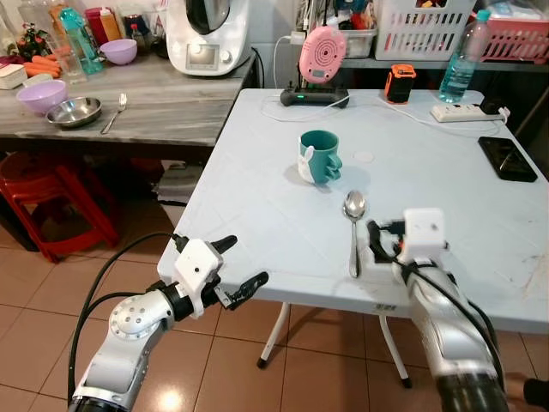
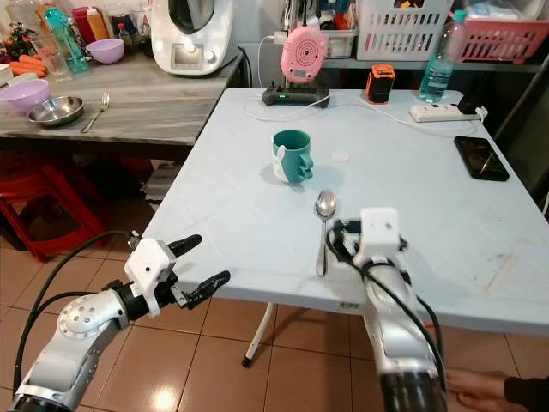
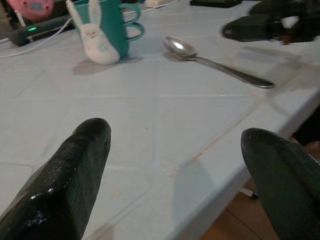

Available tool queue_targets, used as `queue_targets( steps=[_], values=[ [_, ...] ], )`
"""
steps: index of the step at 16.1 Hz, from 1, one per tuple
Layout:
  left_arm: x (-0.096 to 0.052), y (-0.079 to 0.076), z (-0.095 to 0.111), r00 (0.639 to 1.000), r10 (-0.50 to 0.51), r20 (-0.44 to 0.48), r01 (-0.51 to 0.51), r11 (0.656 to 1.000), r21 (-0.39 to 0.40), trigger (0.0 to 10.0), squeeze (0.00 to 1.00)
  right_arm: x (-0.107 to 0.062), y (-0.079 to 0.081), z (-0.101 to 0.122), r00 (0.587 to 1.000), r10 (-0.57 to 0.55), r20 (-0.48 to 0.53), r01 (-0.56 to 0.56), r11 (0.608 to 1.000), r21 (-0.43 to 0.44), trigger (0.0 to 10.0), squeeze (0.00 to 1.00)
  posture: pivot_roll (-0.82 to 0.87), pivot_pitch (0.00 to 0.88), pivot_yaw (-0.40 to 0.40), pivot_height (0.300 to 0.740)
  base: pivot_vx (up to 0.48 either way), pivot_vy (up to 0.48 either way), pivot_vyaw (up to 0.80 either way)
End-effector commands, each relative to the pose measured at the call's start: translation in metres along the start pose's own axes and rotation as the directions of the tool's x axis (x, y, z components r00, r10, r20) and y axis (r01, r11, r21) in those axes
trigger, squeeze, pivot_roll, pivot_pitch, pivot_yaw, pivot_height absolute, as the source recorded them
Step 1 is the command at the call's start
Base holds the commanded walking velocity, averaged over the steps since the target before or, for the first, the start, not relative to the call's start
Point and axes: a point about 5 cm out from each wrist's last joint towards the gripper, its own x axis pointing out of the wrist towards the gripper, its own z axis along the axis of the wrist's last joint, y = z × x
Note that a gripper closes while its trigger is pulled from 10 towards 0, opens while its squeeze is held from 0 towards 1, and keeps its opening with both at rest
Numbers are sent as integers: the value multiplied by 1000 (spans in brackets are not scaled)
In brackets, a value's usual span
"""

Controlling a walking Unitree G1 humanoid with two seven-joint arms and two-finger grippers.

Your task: Setting the table

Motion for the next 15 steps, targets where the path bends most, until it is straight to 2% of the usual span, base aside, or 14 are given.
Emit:
queue_targets(
  steps=[1, 2, 4, 6, 12, 13, 14, 15],
  values=[
    [0, 2, 2, 1000, -10, 2, 10, 1000, 11, 10000, 0, 5, 9, 1, 999, 35, -19, -35, 999, 5, 10000, 0, -67, 9, 50, 740, 0, 0, 0],
    [1, 1, 3, 1000, -15, 4, 15, 1000, 9, 10000, 0, 9, 17, 3, 998, 46, -29, -46, 999, 8, 10000, 0, -67, 9, 50, 740, 0, 0, 0],
    [2, 0, 3, 1000, -22, 3, 22, 1000, 8, 10000, 0, 12, 21, 3, 998, 53, -40, -53, 999, 11, 10000, 0, -65, 12, 52, 740, 0, 0, 0],
    [1, -1, 2, 999, -34, -1, 34, 999, 6, 10000, 0, 19, 35, 1, 993, 76, -85, -74, 997, 30, 10000, 0, -67, 13, 54, 740, 0, 0, 0],
    [4, -5, 1, 998, -59, 0, 59, 998, 4, 10000, 0, 32, 43, -2, 984, 77, -160, -72, 997, 33, 10000, 0, -69, 17, 51, 740, 0, 0, 0],
    [5, -5, 1, 998, -60, 0, 60, 998, 3, 10000, 0, 33, 43, -4, 983, 70, -172, -66, 997, 31, 8235, 0, -69, 17, 51, 740, 0, 0, 0],
    [5, -6, 1, 998, -65, 1, 65, 998, -1, 10000, 0, 33, 46, -11, 975, 76, -207, -69, 997, 40, 2667, 0, -69, 17, 51, 740, 0, 0, 0],
    [5, -6, 1, 998, -65, 1, 65, 998, -1, 10000, 0, 33, 47, -11, 975, 77, -210, -70, 997, 41, 2235, 0, -69, 17, 51, 740, 0, 0, 0]
  ],
)
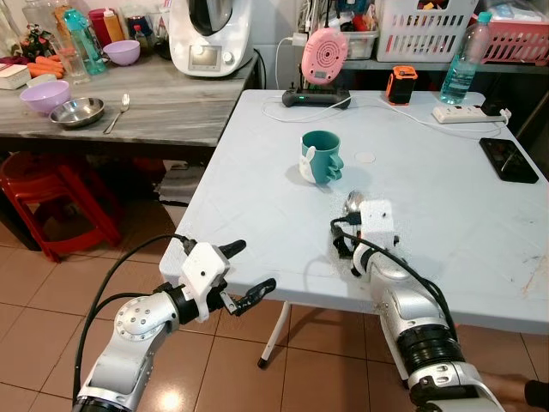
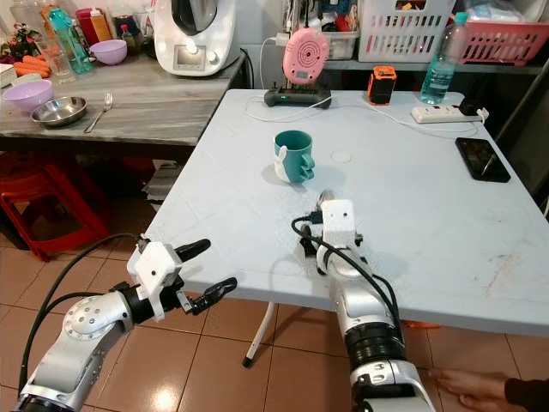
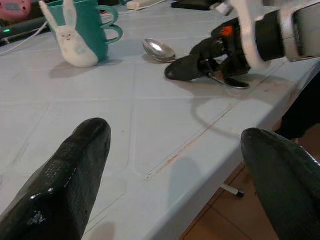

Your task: Setting the table

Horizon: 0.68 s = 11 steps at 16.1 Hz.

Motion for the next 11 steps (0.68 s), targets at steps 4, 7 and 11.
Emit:
queue_targets(
  steps=[4, 7, 11],
  values=[
    [2, 0, 1, 1000, -24, -2, 24, 1000, 10, 10000, 0, 6, 0, -6, 999, -3, -46, 3, 1000, 11, 0, 0, -69, 18, 48, 740, 0, 0, 0],
    [2, 1, 0, 1000, -26, 0, 26, 1000, 8, 10000, 0, 7, -1, -8, 999, -1, -51, 1, 1000, 10, 0, 0, -69, 18, 48, 740, 0, 0, 0],
    [2, 0, 0, 1000, -30, 1, 30, 1000, 6, 10000, 0, 7, -4, -14, 998, -7, -66, 8, 1000, 8, 0, 0, -67, 21, 45, 740, 0, 0, 0]
  ],
)
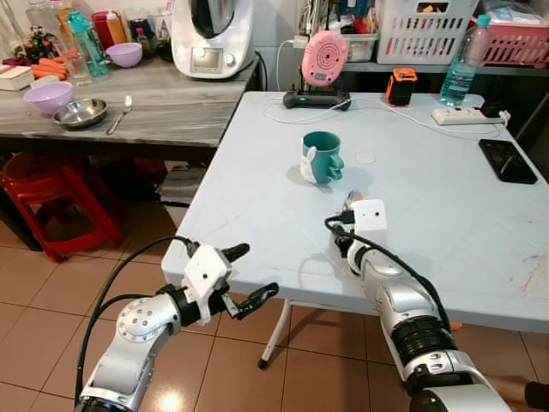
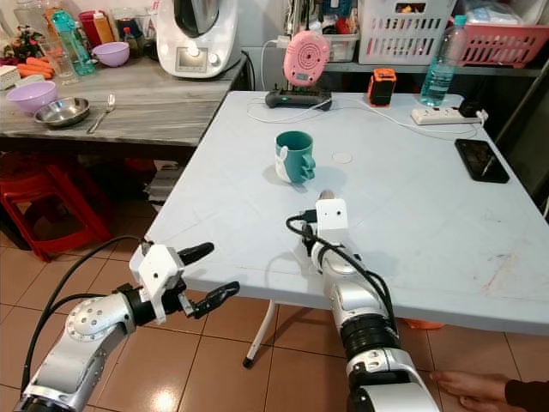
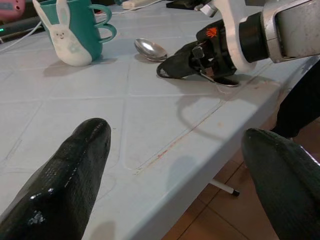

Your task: Setting the table

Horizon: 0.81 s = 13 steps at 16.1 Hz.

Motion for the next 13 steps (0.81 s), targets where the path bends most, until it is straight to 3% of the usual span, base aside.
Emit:
queue_targets(
  steps=[1, 13],
  values=[
    [1, 2, 2, 1000, -8, 1, 8, 1000, 13, 10000, 0, 0, -10, -14, 997, -37, -71, 37, 999, 10, 0, 0, -67, 21, 45, 740, 0, 0, 0],
    [3, -1, 1, 1000, -30, 3, 30, 999, 14, 10000, 0, -2, -15, -29, 992, -51, -112, 55, 998, 39, 0, 0, -61, 11, 38, 740, 0, 0, 0]
  ],
)
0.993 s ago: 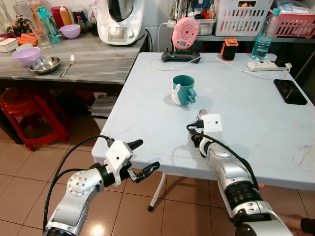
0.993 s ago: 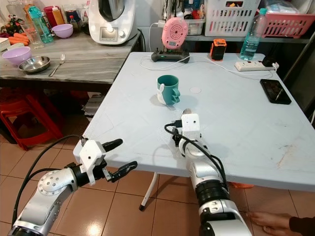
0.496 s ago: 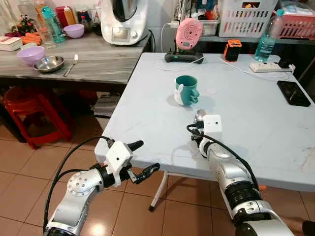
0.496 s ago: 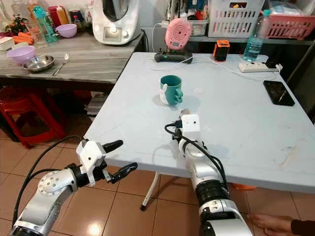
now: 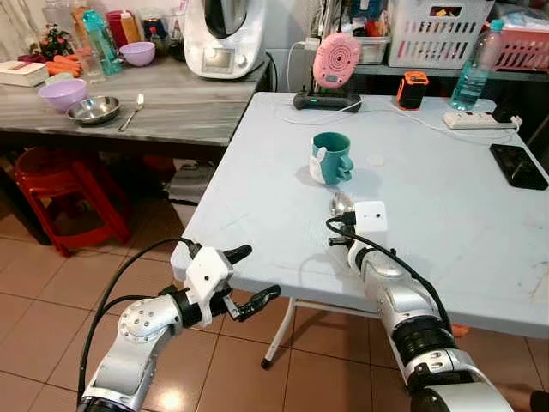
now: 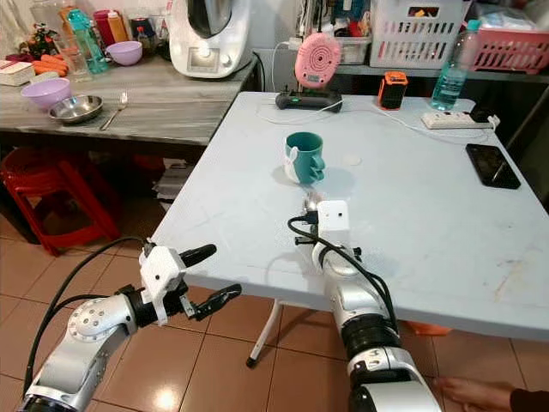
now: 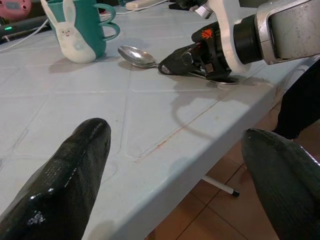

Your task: Setting the table

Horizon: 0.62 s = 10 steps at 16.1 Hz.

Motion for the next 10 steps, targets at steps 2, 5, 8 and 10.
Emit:
queue_targets(
  steps=[2, 5, 8, 10],
  values=[
    [2, 0, 3, 1000, -12, 4, 12, 1000, 18, 10000, 0, -6, -16, -24, 995, -65, -71, 72, 993, 92, 0, 0, -60, 14, 38, 740, 0, 0, 0],
    [1, 5, 7, 998, 50, 30, -51, 997, 50, 10000, 0, -11, -14, -18, 997, -72, 4, 71, 988, 138, 0, 0, -56, 8, 44, 740, 0, 0, 0],
    [-1, 31, 15, 970, 232, 73, -233, 972, 15, 10000, 0, -24, -20, -12, 982, -147, 117, 126, 977, 172, 0, 0, -50, 0, 38, 740, 0, 0, 0],
    [-9, 54, 9, 882, 468, 48, -468, 883, -17, 10000, 0, -35, -22, -7, 961, -177, 212, 139, 974, 181, 0, 0, -53, 0, 36, 740, 0, 0, 0]
  ],
)
